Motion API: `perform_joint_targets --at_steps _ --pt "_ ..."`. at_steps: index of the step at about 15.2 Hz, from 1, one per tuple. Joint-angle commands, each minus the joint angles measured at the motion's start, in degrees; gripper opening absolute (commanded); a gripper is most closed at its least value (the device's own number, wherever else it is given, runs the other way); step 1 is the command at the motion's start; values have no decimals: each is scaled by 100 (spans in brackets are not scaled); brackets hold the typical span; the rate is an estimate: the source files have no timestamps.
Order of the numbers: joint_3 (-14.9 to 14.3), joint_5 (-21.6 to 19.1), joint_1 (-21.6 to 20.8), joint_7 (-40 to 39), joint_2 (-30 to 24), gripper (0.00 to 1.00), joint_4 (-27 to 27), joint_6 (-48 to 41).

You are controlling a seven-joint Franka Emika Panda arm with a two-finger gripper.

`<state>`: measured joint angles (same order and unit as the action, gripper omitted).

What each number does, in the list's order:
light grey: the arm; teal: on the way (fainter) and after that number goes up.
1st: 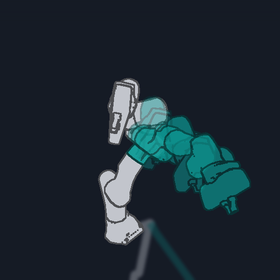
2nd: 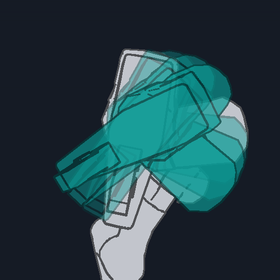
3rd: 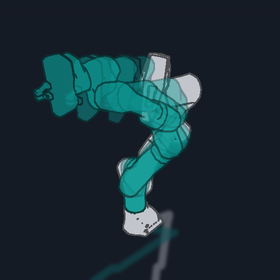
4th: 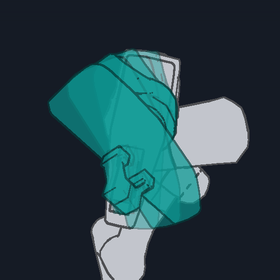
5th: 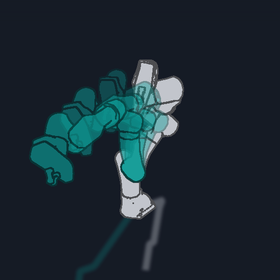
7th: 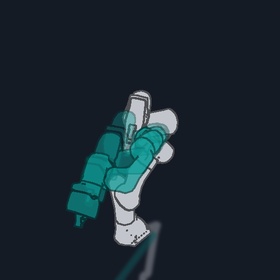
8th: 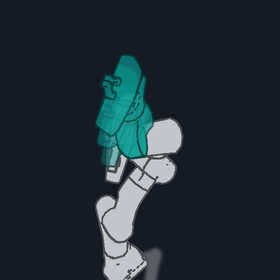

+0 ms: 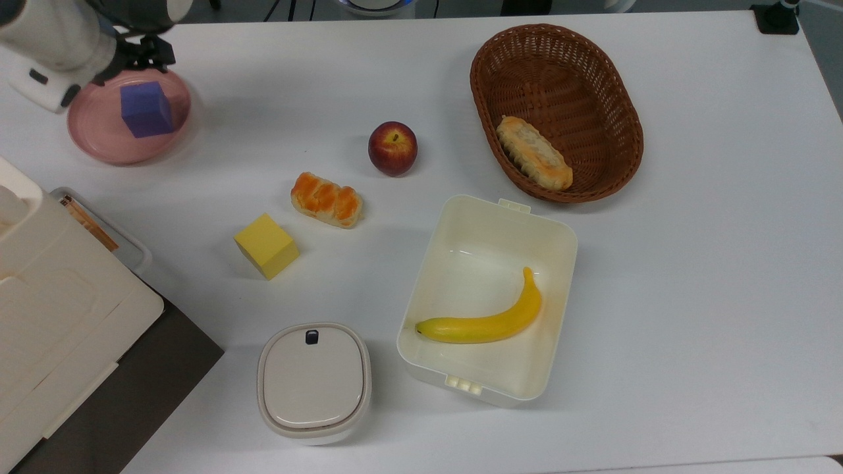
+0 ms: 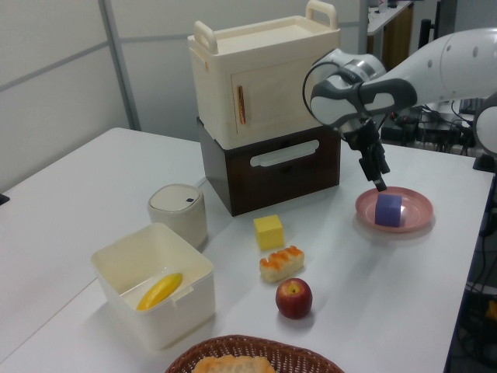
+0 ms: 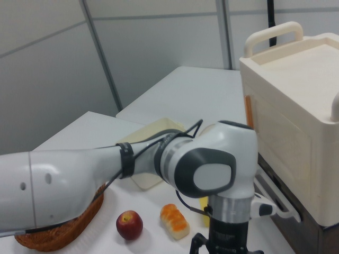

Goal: Put the purple cube on the table
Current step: 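Lower the gripper and close it on the purple cube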

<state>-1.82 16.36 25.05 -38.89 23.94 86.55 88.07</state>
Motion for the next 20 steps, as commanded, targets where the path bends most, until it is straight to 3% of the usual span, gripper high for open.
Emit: perform_joint_targets --at_steps 1,11,14,15,17,20 --pt "-2 104 35 -5 172 100 55 210" --pt "-20 315 158 65 612 100 116 615" --pt "-20 306 167 -22 595 31 151 536" --pt "-20 306 167 -5 560 20 143 501" --pt "-20 306 132 48 498 10 99 273" --pt "32 219 88 74 244 10 90 263"
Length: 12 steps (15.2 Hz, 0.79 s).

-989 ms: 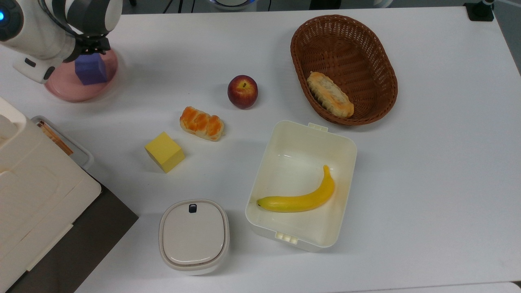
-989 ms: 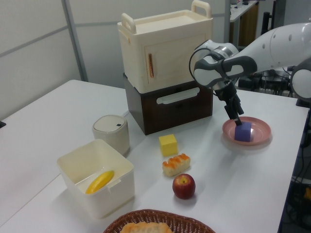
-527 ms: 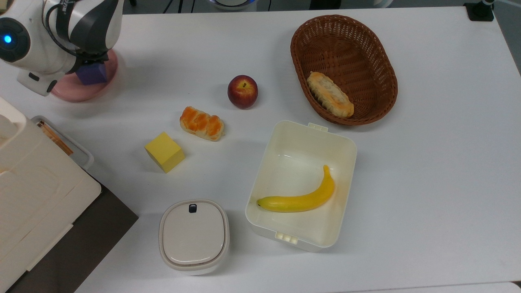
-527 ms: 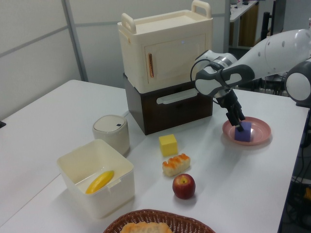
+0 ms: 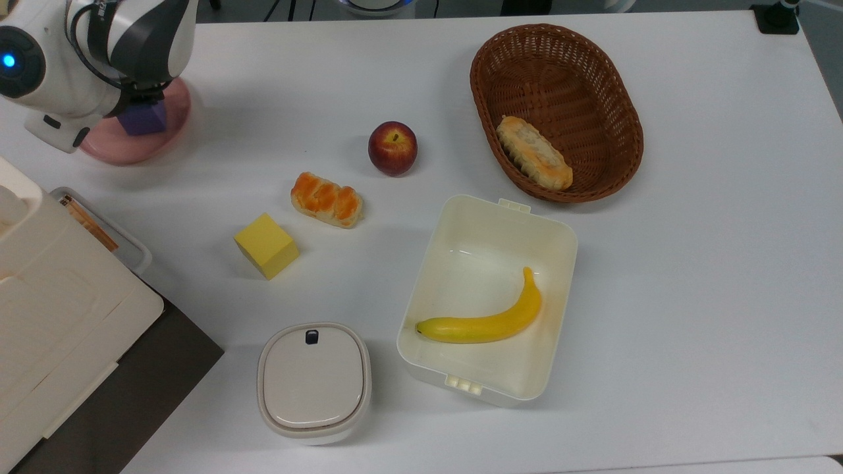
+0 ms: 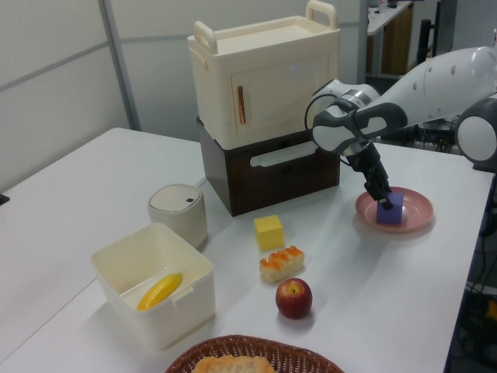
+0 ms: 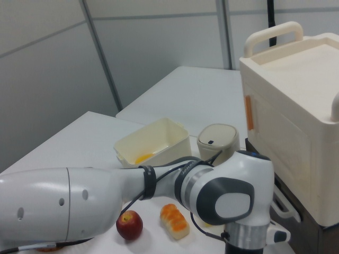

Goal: Put the purple cube on the table
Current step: 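Lower the gripper and close it on the purple cube, then lift the purple cube off the plate and carry it beside the pastry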

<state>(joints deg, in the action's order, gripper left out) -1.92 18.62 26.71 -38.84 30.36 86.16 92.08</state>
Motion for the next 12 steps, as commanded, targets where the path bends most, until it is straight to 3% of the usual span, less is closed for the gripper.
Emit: perform_joint_targets --at_steps 1,5,10,11,12 --pt "69 -42 -78 70 -443 10 50 -146" --pt "297 -560 -139 481 -601 11 -196 -419" --pt "307 -1141 -763 1746 -681 15 -196 -305" --pt "307 -1185 -859 1914 -680 30 -196 -235" --pt "307 -1194 -974 2072 -689 67 -196 -173"
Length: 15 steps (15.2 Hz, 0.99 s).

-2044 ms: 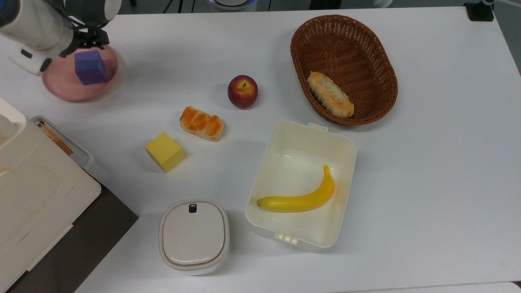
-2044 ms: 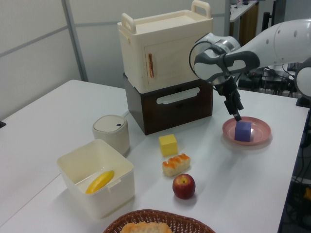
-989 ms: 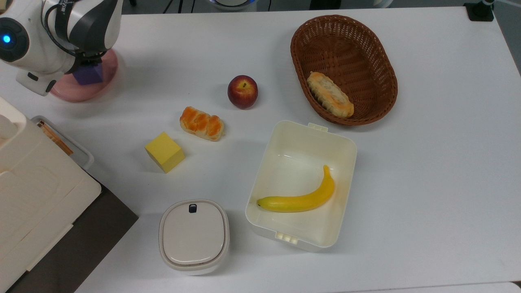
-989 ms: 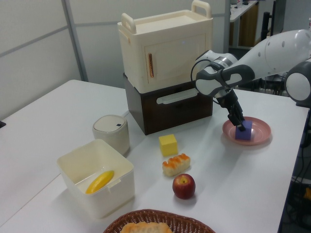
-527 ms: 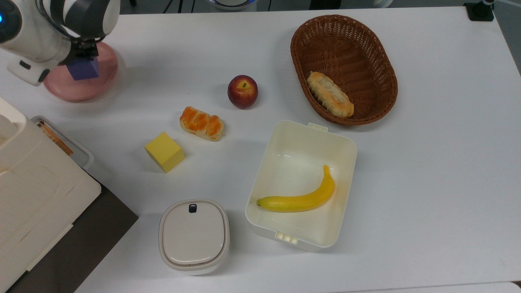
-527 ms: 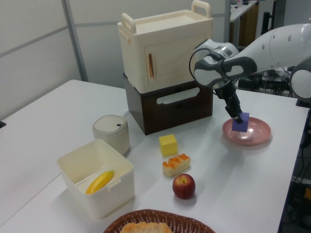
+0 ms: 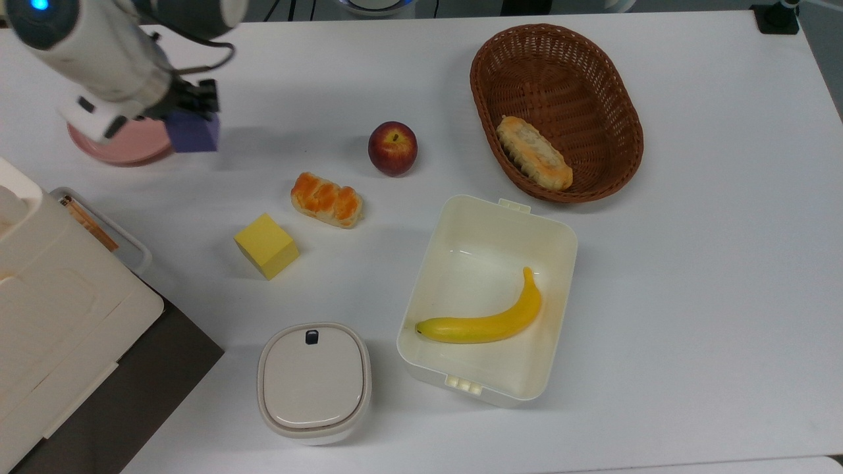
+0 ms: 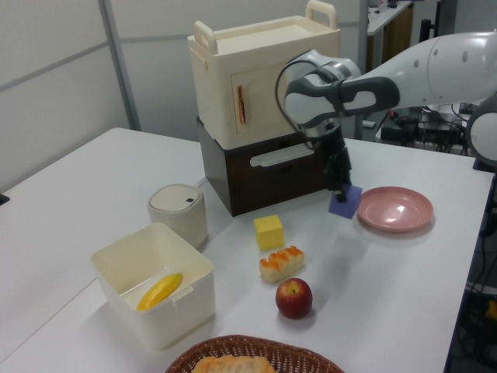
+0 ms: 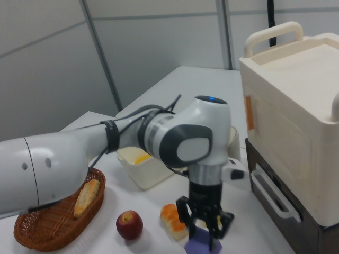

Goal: Put the purple cube on the table
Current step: 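Lift the purple cube off the plate and carry it beside the pastry, then release the cube on the table and raise the gripper away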

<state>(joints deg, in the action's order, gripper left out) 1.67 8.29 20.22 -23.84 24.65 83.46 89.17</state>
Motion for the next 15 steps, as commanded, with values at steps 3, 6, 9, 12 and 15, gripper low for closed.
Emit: perform_joint_targets --at_steps 3,6,9,12,15 --pt "-61 -91 -624 951 -144 100 65 144" --pt "-43 -144 -747 960 -389 100 65 153" --pt "-43 -170 -861 969 -758 100 65 136" --pt "-52 -188 -1072 1153 -1136 100 65 136" --pt "-43 -188 -1125 1180 -1348 100 65 136"
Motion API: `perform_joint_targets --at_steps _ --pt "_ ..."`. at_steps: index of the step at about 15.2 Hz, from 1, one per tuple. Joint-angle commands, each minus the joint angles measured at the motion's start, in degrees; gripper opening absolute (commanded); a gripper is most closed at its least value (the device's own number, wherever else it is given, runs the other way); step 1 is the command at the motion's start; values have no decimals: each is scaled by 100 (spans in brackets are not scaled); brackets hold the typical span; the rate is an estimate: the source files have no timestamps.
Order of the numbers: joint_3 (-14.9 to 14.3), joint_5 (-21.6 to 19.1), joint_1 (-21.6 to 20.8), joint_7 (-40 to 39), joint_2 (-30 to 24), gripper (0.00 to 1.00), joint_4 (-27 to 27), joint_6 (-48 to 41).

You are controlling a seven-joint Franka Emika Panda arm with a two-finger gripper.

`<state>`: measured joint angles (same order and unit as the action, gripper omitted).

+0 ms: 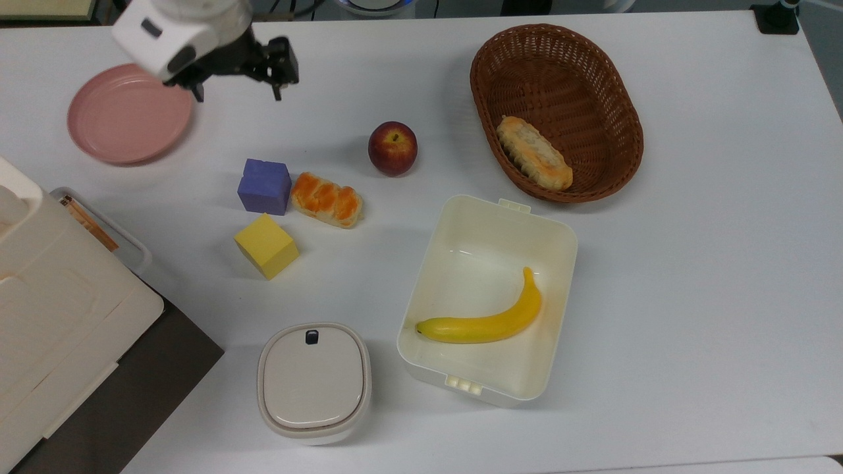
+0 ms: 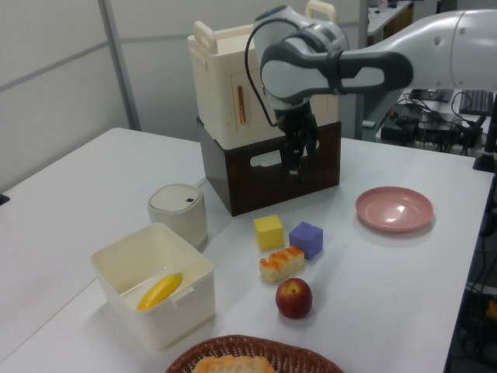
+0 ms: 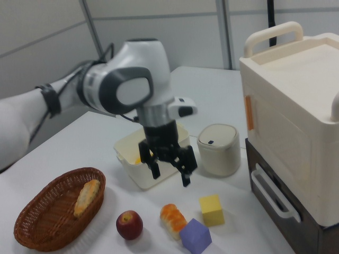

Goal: Put the purple cube on the table
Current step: 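Release the cube on the table and raise the gripper away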

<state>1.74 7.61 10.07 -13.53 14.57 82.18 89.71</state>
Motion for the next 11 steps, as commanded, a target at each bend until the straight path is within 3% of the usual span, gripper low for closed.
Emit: perform_joint_targets --at_steps 1,11 --pt "-50 -120 -110 149 -359 100 194 82" --pt "-94 -84 -75 79 -403 100 194 82"
